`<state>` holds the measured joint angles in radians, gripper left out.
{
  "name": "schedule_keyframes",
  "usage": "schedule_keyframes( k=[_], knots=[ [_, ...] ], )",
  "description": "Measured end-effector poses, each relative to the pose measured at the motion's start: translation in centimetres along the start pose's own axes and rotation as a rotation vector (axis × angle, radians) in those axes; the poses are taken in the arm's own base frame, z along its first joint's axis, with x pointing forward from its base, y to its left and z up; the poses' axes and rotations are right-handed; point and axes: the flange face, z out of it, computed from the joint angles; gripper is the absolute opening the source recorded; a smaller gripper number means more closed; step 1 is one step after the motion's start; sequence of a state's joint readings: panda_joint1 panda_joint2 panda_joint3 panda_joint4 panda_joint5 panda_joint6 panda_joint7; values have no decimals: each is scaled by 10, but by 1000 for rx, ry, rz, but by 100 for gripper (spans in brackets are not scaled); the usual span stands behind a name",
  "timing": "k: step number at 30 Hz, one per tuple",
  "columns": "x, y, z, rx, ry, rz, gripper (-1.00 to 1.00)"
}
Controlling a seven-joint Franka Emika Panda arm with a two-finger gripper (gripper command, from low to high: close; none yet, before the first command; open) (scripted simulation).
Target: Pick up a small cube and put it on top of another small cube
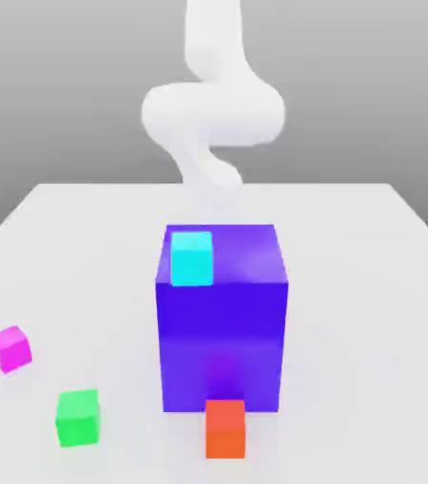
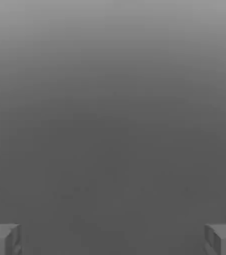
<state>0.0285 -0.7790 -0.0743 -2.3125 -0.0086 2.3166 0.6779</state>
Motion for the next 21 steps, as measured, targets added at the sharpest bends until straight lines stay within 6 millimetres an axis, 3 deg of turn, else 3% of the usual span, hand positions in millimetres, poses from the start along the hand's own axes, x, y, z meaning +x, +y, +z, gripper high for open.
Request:
schedule_keyframes(
  k=[10, 21],
  knots=[
    [44, 93, 76, -14, -104, -313, 0],
    [48, 192, 169, -18, -248, -681, 0]
  ],
)
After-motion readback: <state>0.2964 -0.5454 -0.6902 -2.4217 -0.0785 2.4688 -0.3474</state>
